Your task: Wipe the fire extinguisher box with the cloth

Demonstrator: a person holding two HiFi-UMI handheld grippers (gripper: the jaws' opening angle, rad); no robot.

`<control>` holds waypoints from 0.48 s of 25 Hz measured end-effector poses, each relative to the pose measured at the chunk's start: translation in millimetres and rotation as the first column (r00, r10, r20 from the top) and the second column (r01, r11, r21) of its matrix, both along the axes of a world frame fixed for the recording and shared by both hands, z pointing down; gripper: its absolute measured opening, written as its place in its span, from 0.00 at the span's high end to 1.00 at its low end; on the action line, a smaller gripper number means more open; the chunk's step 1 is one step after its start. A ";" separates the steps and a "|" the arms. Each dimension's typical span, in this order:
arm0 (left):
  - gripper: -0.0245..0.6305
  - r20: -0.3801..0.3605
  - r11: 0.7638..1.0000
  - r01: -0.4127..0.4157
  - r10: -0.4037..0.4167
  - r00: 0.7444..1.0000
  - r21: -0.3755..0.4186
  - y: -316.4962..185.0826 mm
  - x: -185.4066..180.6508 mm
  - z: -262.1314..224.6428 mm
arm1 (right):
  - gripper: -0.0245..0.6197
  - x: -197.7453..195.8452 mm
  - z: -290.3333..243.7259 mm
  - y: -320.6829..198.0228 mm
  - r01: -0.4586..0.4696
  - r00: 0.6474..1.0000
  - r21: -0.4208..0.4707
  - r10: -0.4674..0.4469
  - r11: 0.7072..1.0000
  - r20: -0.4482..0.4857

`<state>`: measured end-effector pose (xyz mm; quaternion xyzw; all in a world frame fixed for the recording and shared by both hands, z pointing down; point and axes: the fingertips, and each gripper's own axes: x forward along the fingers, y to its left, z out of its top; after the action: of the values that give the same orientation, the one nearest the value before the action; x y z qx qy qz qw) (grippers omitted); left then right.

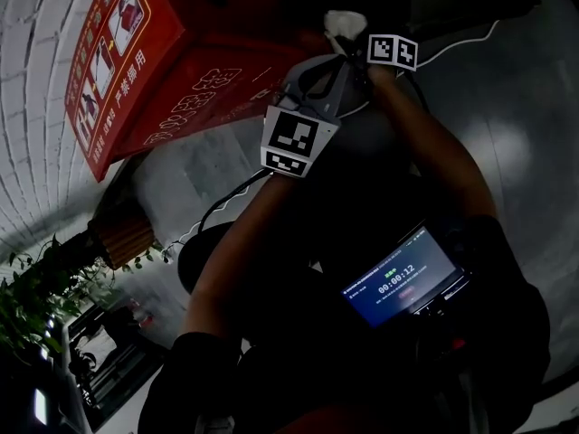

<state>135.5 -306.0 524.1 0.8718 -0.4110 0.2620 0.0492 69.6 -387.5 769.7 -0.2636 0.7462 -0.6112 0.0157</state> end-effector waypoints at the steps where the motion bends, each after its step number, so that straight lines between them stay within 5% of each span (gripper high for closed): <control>1: 0.96 -0.001 1.000 -0.001 0.001 1.000 0.000 0.0 0.5 0.3 | 0.71 1.8 6.5 2.8 0.000 1.000 -0.011 0.000 1.000 -0.014; 5: 0.96 -0.009 1.000 0.005 -0.005 1.000 -0.003 -0.3 0.9 0.1 | 0.71 8.8 10.4 7.5 0.017 0.998 -0.014 -0.018 1.000 -0.053; 12: 0.96 -0.002 0.996 -0.030 0.030 1.000 0.081 -1.4 12.9 -39.8 | 0.71 27.4 -119.6 -27.9 0.025 1.000 0.250 -0.021 0.968 -0.016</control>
<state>148.4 -307.4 484.3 0.8795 -0.4081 0.2446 0.0107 96.9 -415.4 650.0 -0.2550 0.8202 -0.5108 0.0367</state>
